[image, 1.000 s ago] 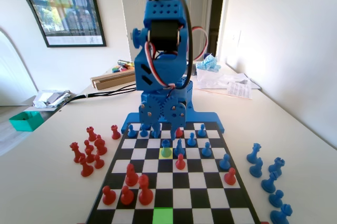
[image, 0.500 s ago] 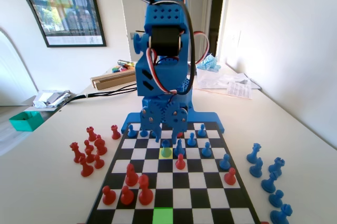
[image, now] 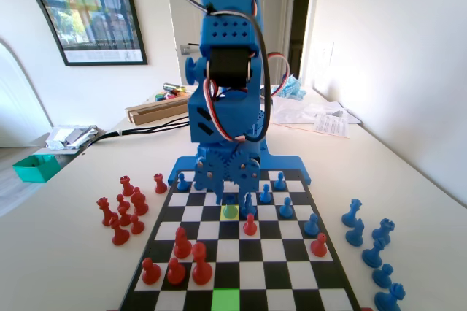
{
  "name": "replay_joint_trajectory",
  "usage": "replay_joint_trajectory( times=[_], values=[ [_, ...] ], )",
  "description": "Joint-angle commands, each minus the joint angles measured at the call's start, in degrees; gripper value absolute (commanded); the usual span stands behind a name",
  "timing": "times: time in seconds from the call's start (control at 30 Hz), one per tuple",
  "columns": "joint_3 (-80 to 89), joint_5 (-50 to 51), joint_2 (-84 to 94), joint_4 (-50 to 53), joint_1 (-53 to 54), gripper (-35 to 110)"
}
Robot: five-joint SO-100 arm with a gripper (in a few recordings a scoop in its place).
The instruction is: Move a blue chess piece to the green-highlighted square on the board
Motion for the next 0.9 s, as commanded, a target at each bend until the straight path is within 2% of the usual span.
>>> replay_joint_trajectory(
  times=[0.0, 0.17, 0.3, 0.67, 0.87],
  values=[
    [-1.7, -0.6, 1.3, -0.4, 1.0, 14],
    [-1.6, -0.9, 1.0, -0.9, 1.1, 13],
    [-1.2, -1.2, 0.8, -1.5, 1.2, 1],
    [-1.1, -1.8, 0.9, -2.5, 1.3, 1],
    [-7.2, -1.5, 1.8, 5.1, 2.4, 1]
  ],
)
